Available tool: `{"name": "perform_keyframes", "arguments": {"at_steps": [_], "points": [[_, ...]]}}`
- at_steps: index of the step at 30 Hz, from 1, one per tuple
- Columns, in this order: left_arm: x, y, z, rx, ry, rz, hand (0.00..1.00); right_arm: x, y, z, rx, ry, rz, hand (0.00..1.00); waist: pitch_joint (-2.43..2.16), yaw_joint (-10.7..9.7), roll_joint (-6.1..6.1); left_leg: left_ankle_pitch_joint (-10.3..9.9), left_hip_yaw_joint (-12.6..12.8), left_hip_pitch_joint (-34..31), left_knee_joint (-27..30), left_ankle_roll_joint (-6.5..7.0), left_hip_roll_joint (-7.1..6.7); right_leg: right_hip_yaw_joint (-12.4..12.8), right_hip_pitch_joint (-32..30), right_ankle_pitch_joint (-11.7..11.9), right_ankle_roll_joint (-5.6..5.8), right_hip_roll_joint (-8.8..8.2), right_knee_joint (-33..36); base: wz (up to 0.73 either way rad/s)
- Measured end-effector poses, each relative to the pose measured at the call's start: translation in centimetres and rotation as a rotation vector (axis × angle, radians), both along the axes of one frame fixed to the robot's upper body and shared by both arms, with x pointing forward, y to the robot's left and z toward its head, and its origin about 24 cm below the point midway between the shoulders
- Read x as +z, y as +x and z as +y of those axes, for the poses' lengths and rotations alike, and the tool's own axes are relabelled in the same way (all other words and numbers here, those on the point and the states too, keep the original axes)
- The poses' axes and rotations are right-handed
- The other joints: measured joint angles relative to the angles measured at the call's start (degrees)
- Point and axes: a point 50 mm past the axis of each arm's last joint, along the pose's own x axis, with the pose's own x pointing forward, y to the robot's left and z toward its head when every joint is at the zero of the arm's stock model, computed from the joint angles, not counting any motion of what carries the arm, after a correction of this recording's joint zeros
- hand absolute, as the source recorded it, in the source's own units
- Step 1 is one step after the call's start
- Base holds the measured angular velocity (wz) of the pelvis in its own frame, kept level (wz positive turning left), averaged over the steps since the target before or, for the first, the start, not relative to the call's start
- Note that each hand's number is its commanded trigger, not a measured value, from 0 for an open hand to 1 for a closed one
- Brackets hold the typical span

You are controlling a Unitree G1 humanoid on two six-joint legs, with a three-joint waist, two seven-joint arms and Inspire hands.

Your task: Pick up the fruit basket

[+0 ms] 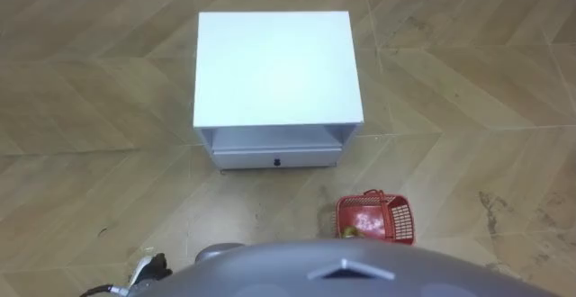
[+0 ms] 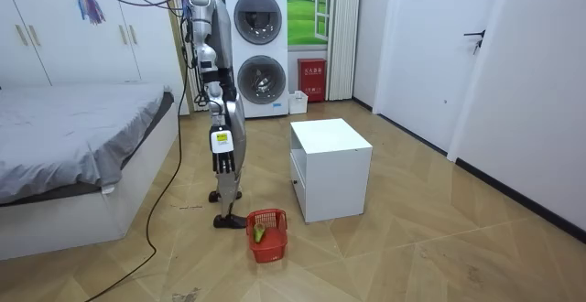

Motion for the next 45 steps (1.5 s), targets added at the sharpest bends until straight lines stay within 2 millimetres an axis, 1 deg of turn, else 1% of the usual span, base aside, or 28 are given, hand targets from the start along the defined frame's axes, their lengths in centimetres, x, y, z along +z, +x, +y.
{"name": "perform_keyframes", "arguments": {"at_steps": [3,4,10,11,12,13,16,19,24,28,33,36,37,39,40,41,42,43,44,45], "points": [[-0.1,-0.3,-0.1,0.002,-0.010,0.017,0.00,0.0,0.0,0.0,0.000,0.000,0.000,0.00,0.06,-0.1,0.07,0.0,0.0,0.2,0.0,0.00,0.01,0.0,0.3,0.0,0.00,0.00,0.0,0.00],[-0.1,-0.5,0.0,0.006,-0.013,0.021,0.00,0.0,0.0,0.0,0.002,0.000,0.000,0.00,0.28,-0.1,-0.11,0.0,-0.1,0.3,-0.1,0.00,0.01,-0.1,0.7,0.0,0.01,-0.01,0.0,0.00],[0.0,-0.3,0.1,0.011,-0.009,0.015,0.00,0.0,0.2,0.0,0.003,0.000,-0.005,0.00,0.24,-0.1,-0.02,0.0,-0.3,0.4,-0.6,0.01,-0.02,-0.1,0.4,0.0,0.01,0.02,0.0,0.00],[0.0,-0.3,0.1,0.011,-0.011,0.016,0.00,0.0,0.2,0.0,0.003,0.001,-0.004,0.00,0.14,0.0,0.11,0.0,-0.3,0.4,-0.7,0.01,-0.01,-0.1,0.4,0.0,0.01,0.05,-0.1,0.00],[0.0,-0.3,0.1,0.011,-0.012,0.017,0.00,0.0,0.2,0.0,0.004,0.001,-0.005,0.00,0.13,0.0,0.12,0.0,-0.3,0.4,-0.7,0.01,0.00,-0.1,0.5,0.0,0.01,0.05,-0.1,0.00],[0.0,-0.5,0.2,0.021,-0.013,0.019,0.00,0.0,0.2,0.0,0.004,0.001,-0.006,0.00,0.00,0.0,0.33,0.0,-0.4,0.4,-0.7,0.01,0.00,-0.1,0.5,0.0,0.01,0.05,-0.1,0.00],[0.0,-0.5,0.3,0.035,-0.015,0.017,0.00,0.0,0.2,0.0,0.003,0.001,-0.006,0.00,-0.07,0.0,0.30,0.0,-0.4,0.4,-0.7,0.01,0.00,-0.2,0.7,0.0,0.01,0.02,-0.1,0.00],[0.0,-0.6,0.3,0.037,-0.016,0.019,0.00,0.0,0.2,0.0,0.002,0.001,-0.006,0.00,-0.10,0.0,0.35,0.0,-0.4,0.4,-0.6,0.02,-0.05,-0.2,0.8,0.0,0.01,-0.04,0.0,0.00],[0.0,-0.8,0.3,0.039,-0.017,0.024,0.00,0.0,0.4,0.0,-0.002,0.002,-0.016,0.00,0.00,0.0,0.26,0.0,-0.4,0.3,-0.4,0.03,-0.16,-0.2,0.6,-0.2,0.09,-0.23,0.3,0.00],[0.0,-0.8,0.3,0.039,-0.017,0.024,0.00,0.0,0.4,0.0,-0.020,0.006,-0.019,0.00,0.03,-0.2,0.24,0.0,-0.7,0.3,-0.2,0.05,-0.36,-0.4,0.5,-0.8,0.13,-0.55,1.3,0.04],[0.0,-0.8,0.4,0.053,-0.017,0.024,0.00,0.0,0.3,-0.1,-0.055,0.005,-0.023,0.00,0.06,-0.4,0.49,0.0,-0.6,0.2,0.3,0.05,-0.42,-0.3,0.6,-0.9,0.13,-0.72,1.5,0.02],[0.1,-0.9,0.5,0.064,-0.014,0.022,0.00,0.1,0.2,-0.2,-0.081,0.007,-0.026,0.00,0.03,-0.4,0.53,0.0,-0.4,-0.3,0.6,0.06,-0.77,-0.3,-0.4,-1.4,0.32,-1.24,2.6,0.00],[0.1,-0.8,0.5,0.063,-0.014,0.021,0.00,0.1,0.2,-0.3,-0.088,0.009,-0.026,0.00,-0.02,-0.5,0.54,0.0,-0.4,-0.8,1.0,0.06,-1.12,-0.3,-1.2,-1.9,0.42,-1.70,3.7,0.00],[0.1,-0.9,0.5,0.068,-0.014,0.022,0.00,0.1,0.2,-0.3,-0.100,0.009,-0.027,0.00,-0.08,-0.6,0.61,-0.2,-0.2,-1.6,1.7,0.38,-1.59,-0.2,-2.2,-2.5,0.66,-2.35,5.3,0.00],[0.1,-0.6,0.6,0.074,-0.012,0.013,0.00,0.1,-0.1,-0.4,-0.118,0.005,-0.025,0.00,-0.15,-0.7,0.76,-0.6,-0.1,-2.7,3.0,1.04,-2.02,-0.1,-3.7,-3.1,0.82,-2.97,7.2,-0.04],[0.1,-0.5,0.7,0.078,-0.010,0.010,0.00,0.1,0.0,-0.6,-0.116,-0.001,-0.030,0.00,-0.27,-0.6,0.69,-0.7,0.6,-4.0,4.6,1.22,-2.47,0.1,-5.2,-3.4,0.98,-3.61,9.3,-0.13],[0.1,-0.3,0.8,0.085,-0.010,0.003,0.00,0.2,0.1,-0.9,-0.114,-0.008,-0.033,0.00,-0.09,-0.5,0.81,-1.0,1.7,-5.4,6.7,1.71,-2.88,0.8,-6.5,-3.4,0.99,-4.11,10.9,-0.16],[0.1,-0.3,0.8,0.088,-0.010,0.001,0.00,0.2,0.1,-1.0,-0.113,-0.011,-0.035,0.00,0.18,-0.5,0.58,-1.2,1.7,-6.1,7.9,1.97,-3.15,1.2,-7.0,-3.3,1.10,-4.34,11.3,-0.19],[0.1,-0.3,1.0,0.110,-0.013,-0.011,0.00,0.3,0.3,-1.2,-0.114,-0.020,-0.049,0.00,0.01,-0.6,0.90,-1.6,2.1,-8.1,9.9,2.71,-3.42,1.7,-8.1,-2.9,1.53,-4.62,11.7,-0.15],[0.1,-0.3,1.1,0.124,-0.013,-0.019,0.00,0.4,0.5,-1.4,-0.113,-0.026,-0.057,0.00,-0.02,-0.6,1.13,-1.8,2.2,-8.9,10.4,3.04,-3.54,1.9,-8.8,-2.6,1.86,-4.69,11.6,-0.10]]}}
